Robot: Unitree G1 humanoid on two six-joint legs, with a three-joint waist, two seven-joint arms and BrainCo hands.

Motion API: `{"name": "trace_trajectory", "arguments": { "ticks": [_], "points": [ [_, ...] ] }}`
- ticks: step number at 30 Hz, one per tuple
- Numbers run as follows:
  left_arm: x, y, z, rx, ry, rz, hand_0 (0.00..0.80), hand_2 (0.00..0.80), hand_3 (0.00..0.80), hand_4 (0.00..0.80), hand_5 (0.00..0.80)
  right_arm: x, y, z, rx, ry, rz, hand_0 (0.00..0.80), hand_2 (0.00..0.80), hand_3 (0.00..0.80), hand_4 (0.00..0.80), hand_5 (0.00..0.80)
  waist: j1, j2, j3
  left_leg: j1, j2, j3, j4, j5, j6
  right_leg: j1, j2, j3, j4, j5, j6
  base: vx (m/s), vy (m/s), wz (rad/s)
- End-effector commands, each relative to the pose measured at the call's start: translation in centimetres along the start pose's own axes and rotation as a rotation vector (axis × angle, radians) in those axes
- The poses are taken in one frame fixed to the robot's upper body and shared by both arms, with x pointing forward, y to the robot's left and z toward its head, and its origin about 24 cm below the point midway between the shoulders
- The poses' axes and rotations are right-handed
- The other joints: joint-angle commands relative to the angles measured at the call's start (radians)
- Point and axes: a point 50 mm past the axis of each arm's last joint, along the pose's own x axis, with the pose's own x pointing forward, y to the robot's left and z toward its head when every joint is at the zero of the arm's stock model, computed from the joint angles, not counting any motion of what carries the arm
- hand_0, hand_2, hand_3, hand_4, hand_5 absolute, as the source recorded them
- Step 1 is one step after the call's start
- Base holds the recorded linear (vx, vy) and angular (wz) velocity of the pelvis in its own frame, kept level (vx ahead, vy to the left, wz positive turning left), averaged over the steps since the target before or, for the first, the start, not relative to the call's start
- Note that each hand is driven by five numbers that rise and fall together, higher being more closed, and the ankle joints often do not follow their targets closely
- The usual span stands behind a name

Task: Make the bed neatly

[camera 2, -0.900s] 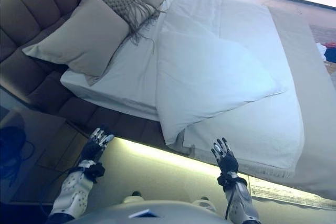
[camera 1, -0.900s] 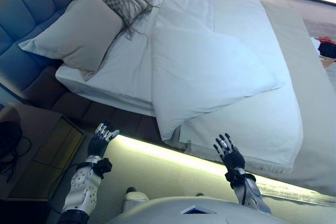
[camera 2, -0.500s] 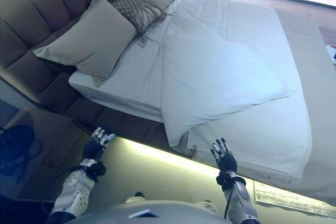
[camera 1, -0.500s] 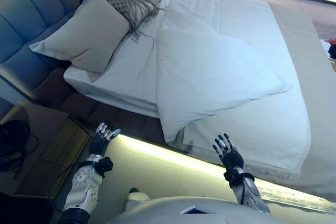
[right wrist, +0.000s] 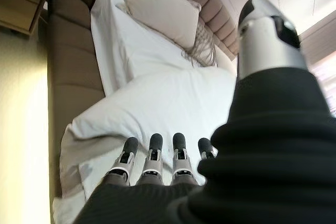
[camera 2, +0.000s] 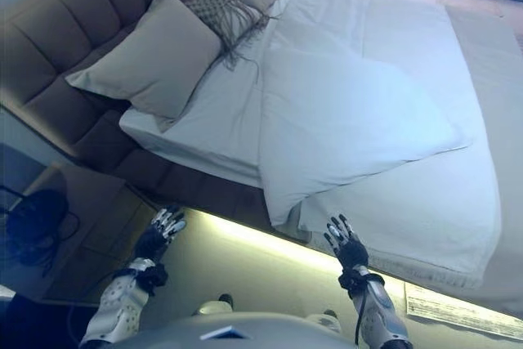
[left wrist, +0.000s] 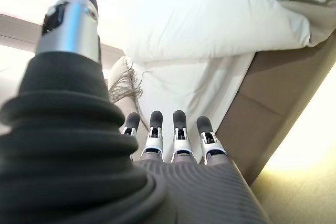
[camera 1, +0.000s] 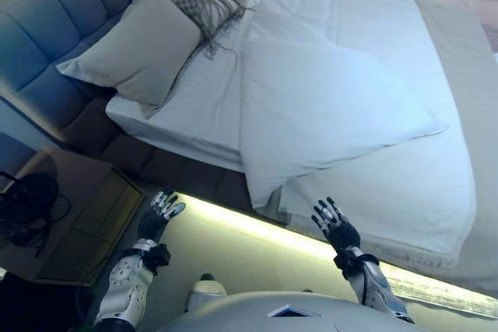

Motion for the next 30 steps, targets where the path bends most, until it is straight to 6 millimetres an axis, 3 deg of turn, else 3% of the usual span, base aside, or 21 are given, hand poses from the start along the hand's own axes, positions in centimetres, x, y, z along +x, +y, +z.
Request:
{"name": "trace_trajectory", "arguments": {
  "ticks": [1,2,4,6,8,11,15,18,22,27,29,30],
  "points": [
    [2.0,0.2,4.0,0.008,-0.152,-0.024,0.0,0.0,0.0,0.0,0.0,1.1,1.6,2.4,0.008,-0.131,0.05,0.0,0.0,0.0,0.0,0.0,0.018,-0.016,0.028,-0.037,-0.091,0.003,0.132,-0.08,0.139,-0.052,-0.039,0.017,0.189,-0.013,-0.044,0.076,0.34,0.1],
    [2.2,0.0,4.0,0.023,-0.145,-0.029,0.0,0.0,0.0,0.0,0.0,1.1,1.8,2.1,0.017,-0.141,0.033,0.0,0.0,0.0,0.0,0.0,0.009,-0.011,0.033,-0.032,-0.126,-0.001,0.138,-0.088,0.173,-0.088,-0.08,0.035,0.296,0.028,-0.049,0.063,0.306,0.1],
    [2.6,-0.3,4.0,0.052,-0.137,-0.045,0.0,0.0,0.0,0.0,0.0,0.8,1.8,2.1,0.032,-0.157,0.021,0.0,0.0,0.0,0.0,0.0,-0.007,-0.003,0.044,-0.029,-0.167,-0.012,0.15,-0.102,0.216,-0.17,-0.121,0.075,0.475,0.088,-0.058,0.068,0.365,0.24],
    [3.0,-0.3,4.1,0.072,-0.134,-0.052,0.0,0.0,0.0,0.0,0.0,0.4,1.5,2.1,0.049,-0.17,0.011,0.0,0.0,0.0,0.0,0.0,-0.028,0.013,0.061,-0.02,-0.192,-0.014,0.159,-0.117,0.239,-0.252,-0.122,0.114,0.621,0.116,-0.07,0.059,0.282,0.42],
    [3.3,-0.2,4.5,0.079,-0.14,-0.044,0.0,0.0,0.0,0.0,0.0,0.2,1.5,1.9,0.049,-0.165,0.023,0.0,0.0,0.0,0.0,0.0,-0.04,0.018,0.073,-0.012,-0.199,-0.006,0.161,-0.123,0.242,-0.28,-0.112,0.122,0.646,0.122,-0.073,0.081,0.13,0.36],
    [3.4,-0.1,5.1,0.065,-0.16,-0.011,0.0,0.0,0.0,0.0,0.0,0.2,1.5,1.6,0.03,-0.154,0.044,0.0,0.0,0.0,0.0,0.0,-0.048,0.005,0.081,-0.007,-0.207,-0.009,0.166,-0.135,0.228,-0.279,-0.098,0.111,0.511,0.156,-0.059,0.13,-0.042,0.04],
    [3.2,0.3,5.2,0.04,-0.175,0.023,0.0,0.0,0.0,0.0,0.0,1.4,1.3,2.7,0.042,-0.168,0.055,0.0,0.0,0.0,0.0,0.0,-0.039,-0.046,0.096,0.004,-0.215,-0.027,0.205,-0.209,0.202,-0.26,-0.091,0.094,0.108,0.214,-0.018,0.235,-0.225,-0.06],
    [2.5,1.3,4.9,0.028,-0.165,0.05,0.0,0.0,0.0,0.0,0.0,1.9,2.1,2.9,0.036,-0.16,0.08,0.0,0.0,0.0,0.0,0.0,-0.028,-0.058,0.101,0.025,-0.202,-0.011,0.209,-0.242,0.202,-0.268,-0.082,0.047,0.018,0.251,0.008,0.27,-0.201,-0.04],
    [1.9,1.8,4.3,0.028,-0.151,0.06,0.0,0.0,0.0,0.0,0.0,1.4,2.2,2.3,0.033,-0.14,0.096,0.0,0.0,0.0,0.0,0.0,-0.032,-0.071,0.099,0.038,-0.181,-0.017,0.24,-0.275,0.204,-0.279,-0.079,0.07,0.043,0.245,0.014,0.312,-0.272,0.01],
    [0.5,2.7,3.2,0.015,-0.107,0.093,0.0,0.0,0.0,0.0,0.0,1.1,1.7,1.8,0.037,-0.11,0.069,0.0,0.0,0.0,0.0,0.0,-0.024,-0.075,0.088,0.084,-0.11,-0.044,0.266,-0.303,0.162,-0.236,-0.053,0.086,0.085,0.172,0.023,0.367,-0.403,0.22],
    [0.2,2.8,2.5,-0.013,-0.083,0.094,0.0,0.0,0.0,0.0,0.0,1.3,1.8,2.1,0.025,-0.1,0.057,0.0,0.0,0.0,0.0,0.0,-0.028,-0.064,0.081,0.093,-0.059,-0.057,0.279,-0.248,0.134,-0.221,-0.015,0.098,0.132,0.117,0.003,0.326,-0.416,0.26],
    [0.1,2.5,2.5,-0.019,-0.082,0.065,0.0,0.0,0.0,0.0,0.0,1.2,1.7,2.3,0.021,-0.101,0.074,0.0,0.0,0.0,0.0,0.0,-0.028,-0.058,0.079,0.074,-0.029,-0.073,0.31,-0.167,0.114,-0.198,0.022,0.097,0.145,0.078,-0.024,0.276,-0.402,0.28]
  ]
}}
